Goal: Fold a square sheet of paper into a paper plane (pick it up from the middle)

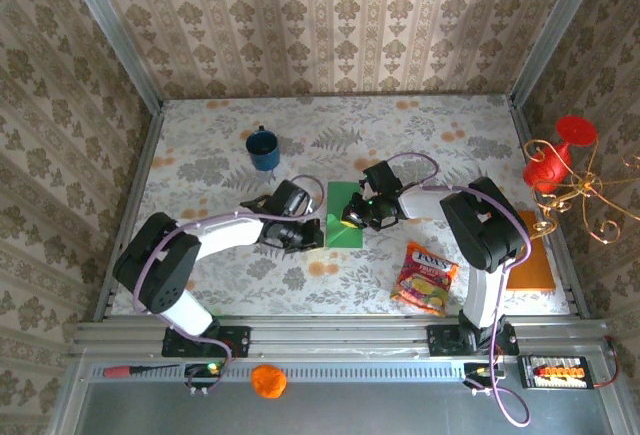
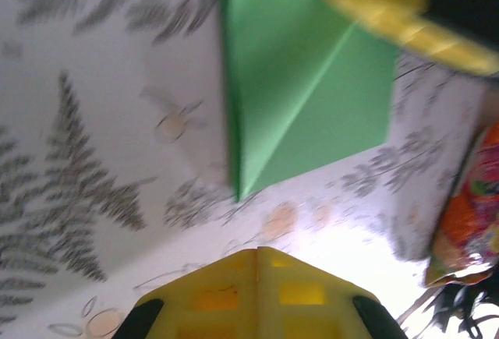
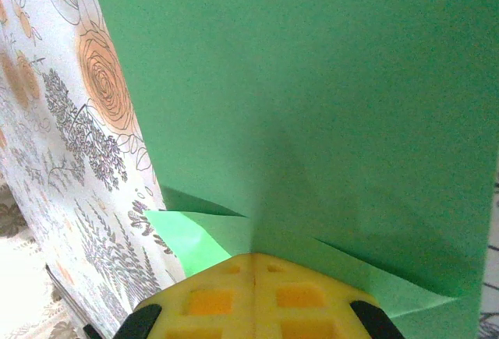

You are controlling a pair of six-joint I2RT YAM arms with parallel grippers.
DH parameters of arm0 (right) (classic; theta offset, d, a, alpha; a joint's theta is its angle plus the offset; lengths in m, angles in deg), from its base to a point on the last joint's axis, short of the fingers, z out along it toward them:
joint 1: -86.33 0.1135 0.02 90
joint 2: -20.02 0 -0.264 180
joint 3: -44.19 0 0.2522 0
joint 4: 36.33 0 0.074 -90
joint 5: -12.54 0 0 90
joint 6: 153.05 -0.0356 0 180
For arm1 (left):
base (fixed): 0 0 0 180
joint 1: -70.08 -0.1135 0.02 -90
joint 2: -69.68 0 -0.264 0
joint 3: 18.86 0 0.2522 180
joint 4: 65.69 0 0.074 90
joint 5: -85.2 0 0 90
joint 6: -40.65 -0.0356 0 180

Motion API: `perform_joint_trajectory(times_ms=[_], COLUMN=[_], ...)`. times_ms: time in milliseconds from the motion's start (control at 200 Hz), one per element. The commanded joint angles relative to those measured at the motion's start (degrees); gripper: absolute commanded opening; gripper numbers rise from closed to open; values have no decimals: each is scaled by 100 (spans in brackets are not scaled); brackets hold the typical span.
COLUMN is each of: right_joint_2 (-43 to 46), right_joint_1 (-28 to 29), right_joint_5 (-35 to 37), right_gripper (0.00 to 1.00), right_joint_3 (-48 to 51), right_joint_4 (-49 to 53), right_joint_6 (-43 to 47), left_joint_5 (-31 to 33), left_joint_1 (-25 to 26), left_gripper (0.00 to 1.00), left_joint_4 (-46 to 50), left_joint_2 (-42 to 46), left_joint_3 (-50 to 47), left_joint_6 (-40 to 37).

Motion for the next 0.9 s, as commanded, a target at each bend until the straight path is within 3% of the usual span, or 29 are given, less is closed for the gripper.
perform_joint_trajectory(times_ms=[0,365,895], right_joint_2=[-475,-498,-400], right_joint_1=[-97,-132,-149], right_joint_5=[644,491,215], right_gripper=[0,0,0], right_joint_3=[186,15,61], right_joint_4=[319,226,58], right_joint_6=[47,26,188], left_joint_5=[180,42,-143], left_joint_1=[3,-32,-155], left_gripper=[0,0,0], left_joint_4=[36,-326,-393], left_joint_2=[-239,-1343,-1136], left_joint_3=[396,998,912], left_joint_6=[31,165,68])
